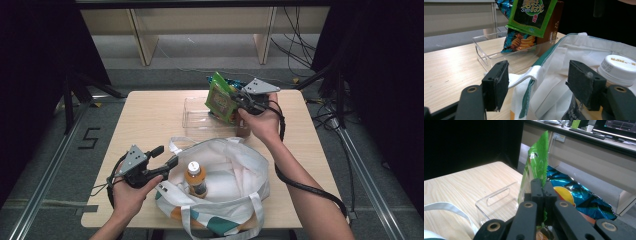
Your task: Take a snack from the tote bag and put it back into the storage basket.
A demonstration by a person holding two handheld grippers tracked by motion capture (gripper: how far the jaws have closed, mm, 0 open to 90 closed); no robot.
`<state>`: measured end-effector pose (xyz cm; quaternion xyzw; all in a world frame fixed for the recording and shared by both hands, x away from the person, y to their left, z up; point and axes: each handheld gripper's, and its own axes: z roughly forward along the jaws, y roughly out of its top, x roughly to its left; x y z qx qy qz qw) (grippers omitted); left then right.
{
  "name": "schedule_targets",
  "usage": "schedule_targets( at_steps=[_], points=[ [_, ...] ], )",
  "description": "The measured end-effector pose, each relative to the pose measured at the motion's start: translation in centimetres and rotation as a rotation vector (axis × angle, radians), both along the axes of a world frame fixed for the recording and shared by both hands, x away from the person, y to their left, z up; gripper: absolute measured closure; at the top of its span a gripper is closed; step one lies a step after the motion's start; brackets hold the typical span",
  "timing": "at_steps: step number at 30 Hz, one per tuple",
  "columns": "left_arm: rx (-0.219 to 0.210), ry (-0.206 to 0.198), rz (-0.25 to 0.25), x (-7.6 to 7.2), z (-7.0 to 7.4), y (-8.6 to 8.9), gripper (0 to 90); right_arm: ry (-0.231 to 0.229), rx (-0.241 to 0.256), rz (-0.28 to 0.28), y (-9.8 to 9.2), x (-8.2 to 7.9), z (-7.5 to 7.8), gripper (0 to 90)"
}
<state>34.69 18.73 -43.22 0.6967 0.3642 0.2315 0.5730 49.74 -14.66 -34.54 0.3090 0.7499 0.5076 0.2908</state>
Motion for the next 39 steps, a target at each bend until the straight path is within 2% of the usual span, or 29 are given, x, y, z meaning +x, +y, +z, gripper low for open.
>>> schedule_targets(
  at_steps=[1,2,4,6,7,8,10,13,15,16,19,22,23,24,25,27,30,32,37,39],
  points=[
    [-0.001,0.000,0.000,0.0,0.0,0.0,33.0,-0.025,-0.024,0.003,-0.1,0.2,0.0,90.0],
    [0.000,0.000,0.001,0.0,0.0,0.0,33.0,-0.019,-0.018,0.015,0.0,0.3,-0.1,90.0],
    [-0.001,0.002,0.001,0.0,0.0,0.0,33.0,-0.030,-0.040,0.016,0.0,0.4,-0.1,90.0],
    [-0.003,0.002,0.002,0.0,0.0,0.0,33.0,-0.013,-0.024,0.000,0.2,0.3,-0.3,90.0],
    [-0.003,0.002,0.002,0.0,0.0,0.0,33.0,-0.030,-0.029,0.001,0.1,0.5,-0.3,90.0],
    [-0.002,0.001,0.001,0.0,0.0,0.0,33.0,-0.009,-0.018,0.001,0.2,0.5,-0.4,90.0],
    [0.000,0.001,0.000,0.0,0.0,0.0,32.9,-0.028,-0.044,0.005,0.1,0.6,-0.4,90.0],
    [0.000,0.001,-0.001,0.0,0.0,0.0,32.9,-0.026,-0.041,-0.002,0.3,0.5,-0.5,90.0],
    [0.000,0.000,0.000,0.0,0.0,0.0,33.0,-0.042,-0.045,-0.004,0.4,0.6,-0.6,90.0],
    [-0.001,0.001,0.000,0.0,0.0,0.0,32.9,-0.041,-0.059,0.000,0.3,0.7,-0.6,90.0],
    [-0.003,0.003,0.000,0.0,0.0,0.0,32.9,-0.033,-0.050,-0.009,0.7,0.6,-0.9,90.0],
    [-0.002,0.002,-0.001,0.0,0.0,0.1,32.9,-0.057,-0.082,0.000,0.7,0.8,-1.0,90.0],
    [-0.003,0.002,0.000,0.0,0.0,0.1,32.9,-0.044,-0.068,-0.001,0.9,0.7,-1.1,90.0],
    [-0.004,0.003,0.000,0.0,0.0,0.1,32.9,-0.044,-0.083,0.006,0.8,0.8,-1.1,90.0],
    [-0.003,0.002,-0.001,0.0,0.0,0.0,32.9,-0.061,-0.085,-0.006,0.9,0.9,-1.2,90.0],
    [0.000,0.001,-0.003,0.0,0.0,0.0,32.9,-0.039,-0.074,-0.008,0.9,0.8,-1.3,90.0],
    [-0.002,0.002,-0.003,0.0,0.0,0.0,32.9,-0.054,-0.089,0.002,0.9,0.9,-1.3,90.0],
    [-0.002,0.001,-0.003,0.0,0.0,0.0,32.9,-0.057,-0.088,-0.012,1.0,0.8,-1.4,90.0],
    [-0.004,0.004,-0.004,0.0,0.0,-0.1,32.9,-0.058,-0.109,0.003,1.1,1.0,-1.6,90.0],
    [-0.001,0.002,-0.007,0.0,0.0,-0.1,32.9,-0.040,-0.105,-0.003,1.1,0.9,-1.7,90.0]
  ],
)
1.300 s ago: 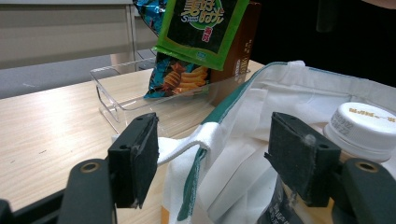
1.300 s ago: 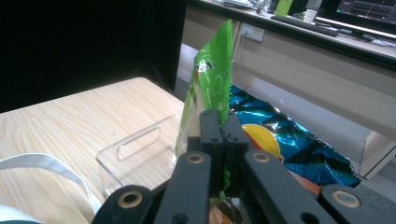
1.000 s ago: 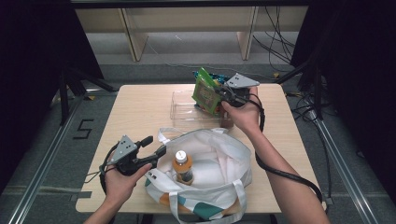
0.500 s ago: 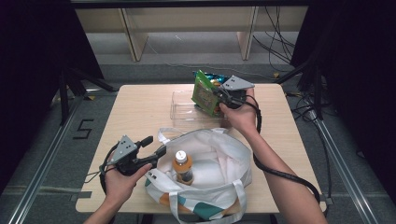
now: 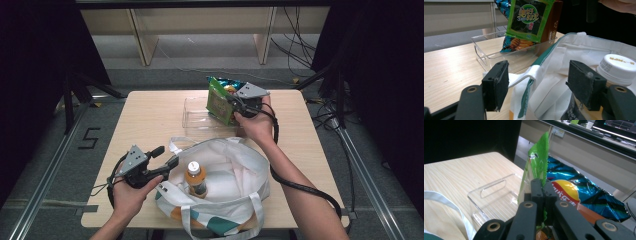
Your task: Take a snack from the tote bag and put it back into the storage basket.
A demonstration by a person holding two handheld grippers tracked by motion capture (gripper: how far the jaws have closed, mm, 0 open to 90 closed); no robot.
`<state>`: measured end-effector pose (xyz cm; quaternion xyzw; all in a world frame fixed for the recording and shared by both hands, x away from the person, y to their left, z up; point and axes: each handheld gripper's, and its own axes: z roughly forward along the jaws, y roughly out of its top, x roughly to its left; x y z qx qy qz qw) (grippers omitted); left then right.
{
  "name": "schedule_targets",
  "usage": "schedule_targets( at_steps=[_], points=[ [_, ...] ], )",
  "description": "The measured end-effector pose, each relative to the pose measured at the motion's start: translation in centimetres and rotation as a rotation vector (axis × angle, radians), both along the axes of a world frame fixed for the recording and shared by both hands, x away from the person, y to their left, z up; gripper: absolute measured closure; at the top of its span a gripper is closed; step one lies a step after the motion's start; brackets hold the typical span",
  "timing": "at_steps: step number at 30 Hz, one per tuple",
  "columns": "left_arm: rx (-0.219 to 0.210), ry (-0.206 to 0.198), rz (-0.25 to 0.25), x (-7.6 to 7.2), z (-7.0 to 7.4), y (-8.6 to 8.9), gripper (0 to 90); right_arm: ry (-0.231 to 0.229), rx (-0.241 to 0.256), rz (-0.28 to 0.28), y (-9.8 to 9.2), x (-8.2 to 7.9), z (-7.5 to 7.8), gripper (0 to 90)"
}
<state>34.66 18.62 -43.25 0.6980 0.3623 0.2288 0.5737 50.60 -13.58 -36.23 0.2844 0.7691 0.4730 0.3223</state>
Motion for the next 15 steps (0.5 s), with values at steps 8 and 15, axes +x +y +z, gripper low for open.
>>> schedule_targets(
  at_steps=[8,15],
  points=[
    [0.001,0.000,-0.002,0.0,0.0,0.0,32.9,0.031,0.000,-0.012,-0.5,-0.2,-0.6,90.0],
    [0.002,0.000,-0.002,0.0,0.0,0.0,32.9,0.038,-0.010,-0.007,-0.9,0.0,-1.2,90.0]
  ],
)
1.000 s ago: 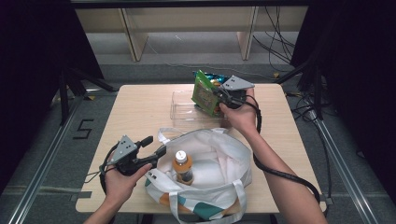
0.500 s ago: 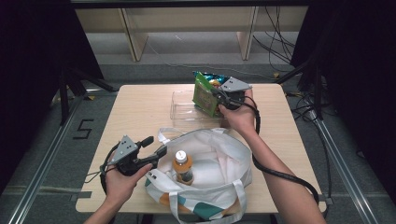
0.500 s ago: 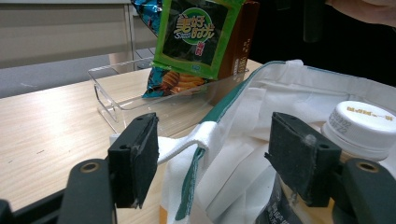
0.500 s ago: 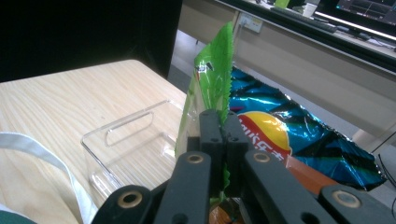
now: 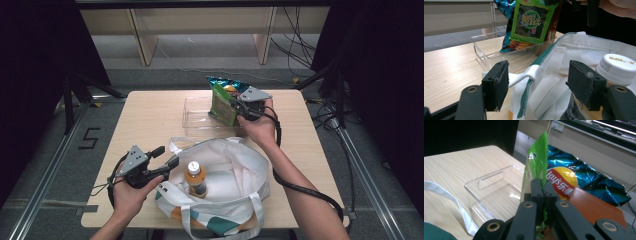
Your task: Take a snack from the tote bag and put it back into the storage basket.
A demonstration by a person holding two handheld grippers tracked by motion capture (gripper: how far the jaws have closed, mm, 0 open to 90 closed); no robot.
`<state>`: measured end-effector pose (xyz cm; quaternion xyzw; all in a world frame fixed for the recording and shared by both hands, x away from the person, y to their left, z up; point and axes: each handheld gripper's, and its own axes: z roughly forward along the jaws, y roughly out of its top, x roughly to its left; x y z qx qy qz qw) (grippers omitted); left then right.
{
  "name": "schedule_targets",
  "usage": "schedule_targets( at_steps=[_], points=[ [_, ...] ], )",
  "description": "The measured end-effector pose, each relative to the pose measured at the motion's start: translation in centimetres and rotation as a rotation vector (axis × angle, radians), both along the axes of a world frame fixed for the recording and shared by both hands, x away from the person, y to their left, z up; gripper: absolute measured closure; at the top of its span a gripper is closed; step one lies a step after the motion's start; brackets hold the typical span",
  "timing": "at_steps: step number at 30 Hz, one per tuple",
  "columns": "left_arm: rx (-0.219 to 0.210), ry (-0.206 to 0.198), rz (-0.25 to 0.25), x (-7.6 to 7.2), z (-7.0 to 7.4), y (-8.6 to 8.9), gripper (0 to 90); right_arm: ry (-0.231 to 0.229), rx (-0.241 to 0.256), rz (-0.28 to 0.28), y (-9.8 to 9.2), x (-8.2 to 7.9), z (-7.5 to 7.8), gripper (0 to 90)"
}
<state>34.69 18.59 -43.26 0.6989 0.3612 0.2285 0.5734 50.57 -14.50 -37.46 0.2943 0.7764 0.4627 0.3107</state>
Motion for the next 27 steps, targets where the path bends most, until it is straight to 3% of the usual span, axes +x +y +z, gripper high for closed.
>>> schedule_targets(
  at_steps=[1,6,9,19,21,27],
  points=[
    [0.000,0.001,0.000,0.0,0.0,0.0,32.9,0.013,0.011,-0.020,0.1,-0.2,-0.1,90.0],
    [-0.006,0.004,0.003,0.0,0.0,0.0,32.9,0.000,-0.008,-0.013,-0.1,0.1,-0.6,90.0],
    [-0.004,0.004,0.002,0.0,0.0,0.0,32.8,0.031,0.002,-0.020,-0.2,0.0,-1.0,90.0],
    [-0.002,0.006,0.002,0.0,0.0,0.0,32.8,0.041,-0.011,-0.029,-0.4,0.3,-1.8,89.3],
    [-0.002,0.006,0.003,0.0,0.0,0.0,32.8,0.068,0.000,-0.034,-0.3,0.3,-2.0,89.1],
    [0.000,0.004,0.000,0.0,0.0,0.0,32.8,0.067,-0.031,-0.041,-0.4,0.5,-2.3,88.8]
  ],
)
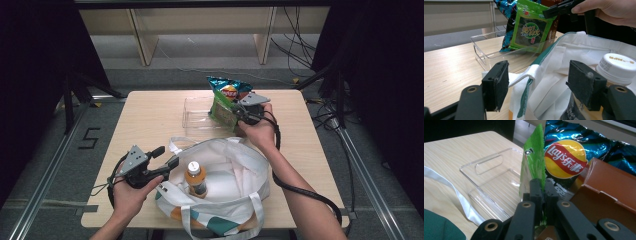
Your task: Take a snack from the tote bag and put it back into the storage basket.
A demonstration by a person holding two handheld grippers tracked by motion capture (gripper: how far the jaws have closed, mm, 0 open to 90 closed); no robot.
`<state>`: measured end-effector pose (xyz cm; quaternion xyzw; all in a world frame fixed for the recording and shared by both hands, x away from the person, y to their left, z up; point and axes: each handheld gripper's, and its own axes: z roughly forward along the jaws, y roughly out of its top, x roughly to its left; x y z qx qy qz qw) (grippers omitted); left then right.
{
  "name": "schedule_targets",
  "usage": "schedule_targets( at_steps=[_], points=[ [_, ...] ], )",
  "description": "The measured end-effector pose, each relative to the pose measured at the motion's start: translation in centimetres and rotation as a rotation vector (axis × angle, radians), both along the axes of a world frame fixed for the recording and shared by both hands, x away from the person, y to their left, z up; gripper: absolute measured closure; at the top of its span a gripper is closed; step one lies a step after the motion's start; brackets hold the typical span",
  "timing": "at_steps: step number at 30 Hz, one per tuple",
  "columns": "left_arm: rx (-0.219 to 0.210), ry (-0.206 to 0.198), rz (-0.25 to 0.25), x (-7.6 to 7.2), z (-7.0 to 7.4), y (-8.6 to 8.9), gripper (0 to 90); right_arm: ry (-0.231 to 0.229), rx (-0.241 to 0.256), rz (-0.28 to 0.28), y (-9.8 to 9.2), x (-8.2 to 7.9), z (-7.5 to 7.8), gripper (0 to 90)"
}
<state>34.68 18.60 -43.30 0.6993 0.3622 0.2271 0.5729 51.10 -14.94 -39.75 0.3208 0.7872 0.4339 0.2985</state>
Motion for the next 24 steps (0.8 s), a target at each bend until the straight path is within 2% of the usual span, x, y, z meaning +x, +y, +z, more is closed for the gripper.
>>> schedule_targets(
  at_steps=[1,7,9,13,14,15,22,24],
  points=[
    [0.000,0.000,0.000,0.0,0.0,0.0,32.7,0.024,0.016,-0.001,0.1,-0.1,-0.1,88.7],
    [0.000,0.002,0.000,0.0,0.0,0.0,32.7,0.032,-0.013,0.003,0.0,0.3,-0.7,88.2],
    [-0.008,-0.003,-0.005,0.1,-0.1,0.0,32.7,0.062,0.005,-0.011,0.1,0.1,-0.9,88.0],
    [0.000,0.001,-0.001,0.0,0.0,0.0,32.7,0.036,-0.022,0.004,-0.1,0.4,-1.1,87.3],
    [-0.001,0.001,-0.001,0.0,0.0,0.0,32.7,0.060,-0.001,-0.020,0.0,0.3,-1.1,86.9],
    [-0.001,0.001,0.000,0.0,0.0,0.0,32.7,0.069,-0.011,-0.014,-0.1,0.3,-1.0,86.5],
    [0.000,0.000,-0.001,0.0,0.0,0.0,32.7,0.063,0.013,-0.025,0.0,0.3,-1.2,82.6],
    [0.001,-0.002,-0.002,0.0,0.0,0.0,32.7,0.058,0.003,-0.027,0.0,0.3,-1.1,81.9]
  ],
)
